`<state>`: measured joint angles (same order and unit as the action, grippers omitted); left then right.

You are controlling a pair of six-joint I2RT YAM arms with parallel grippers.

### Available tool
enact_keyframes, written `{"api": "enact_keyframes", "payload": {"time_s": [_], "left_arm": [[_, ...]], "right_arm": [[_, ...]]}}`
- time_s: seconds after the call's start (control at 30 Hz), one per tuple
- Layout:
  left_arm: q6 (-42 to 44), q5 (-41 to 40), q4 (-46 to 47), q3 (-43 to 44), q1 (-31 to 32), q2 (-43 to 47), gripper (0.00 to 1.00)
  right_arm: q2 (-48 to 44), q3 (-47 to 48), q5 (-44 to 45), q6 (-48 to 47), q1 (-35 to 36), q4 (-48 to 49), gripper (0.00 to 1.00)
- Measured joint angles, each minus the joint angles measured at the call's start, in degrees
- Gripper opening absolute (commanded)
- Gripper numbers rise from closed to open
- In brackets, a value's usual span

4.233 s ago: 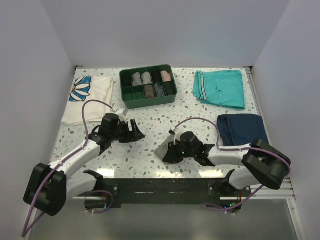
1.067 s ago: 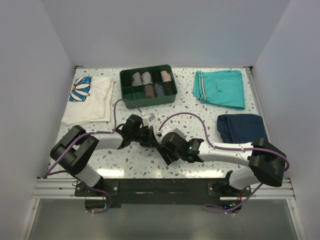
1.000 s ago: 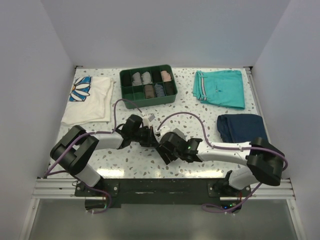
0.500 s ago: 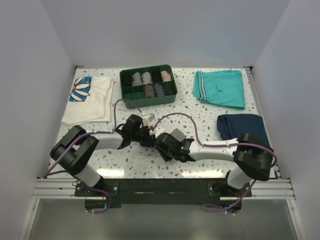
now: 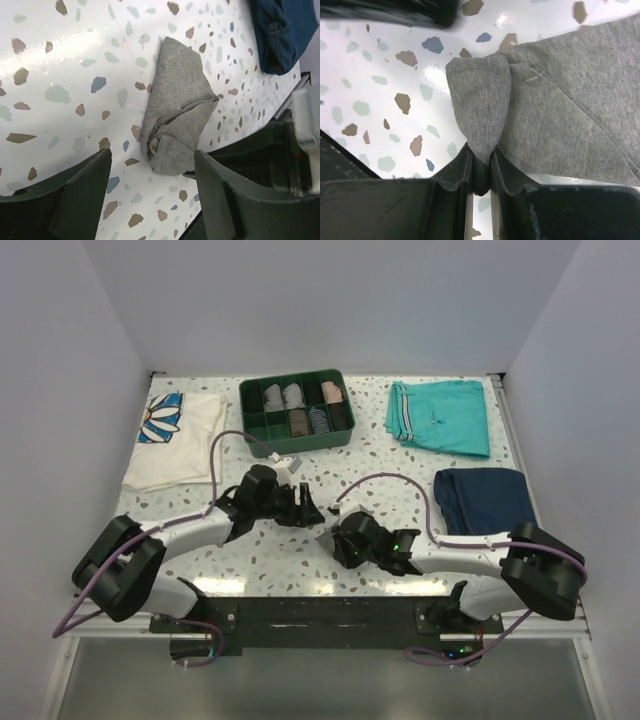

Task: Roll the underwear
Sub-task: Roll the underwear to the center of the board.

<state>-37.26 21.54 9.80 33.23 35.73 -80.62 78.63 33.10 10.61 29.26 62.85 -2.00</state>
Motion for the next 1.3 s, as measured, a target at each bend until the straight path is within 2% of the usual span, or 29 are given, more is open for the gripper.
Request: {"api": "enact_keyframes", "payload": {"time_s": [0.23,0.43,0.53,0.77,1.0,1.3], "left_arm": [[0.0,-5.7,-2.2,0.0,-0.8,11.1,0.79],[0.7,-8.0,-1.6,-0.3,-0.9,18.6,0.82],[1.0,-7.8,-0.8,-0.4,-0.9,19.3,0.82],[1.2,-4.5,1.7,-2.6,-0.9,16.2,0.82],[1.9,-0.5,5.6,-4.1,-0.9,9.8,0.82],[2.5,3.8,10.8,-4.0,-0.6,-1.4,0.82]], "right_arm": [[-6.0,-7.3,-9.3,5.2,-9.1,6.8,0.05],[-5.4,-10.6,-19.5,8.9,-15.9,14.1,0.06],[-3.7,-12.5,-24.3,11.4,-19.0,19.0,0.06],[2.4,-17.0,-33.1,18.7,-24.0,32.6,0.06],[6.3,-22.1,-36.3,26.4,-26.3,45.6,0.06],[7.1,-24.0,-36.2,30.8,-26.6,49.3,0.04]]}}
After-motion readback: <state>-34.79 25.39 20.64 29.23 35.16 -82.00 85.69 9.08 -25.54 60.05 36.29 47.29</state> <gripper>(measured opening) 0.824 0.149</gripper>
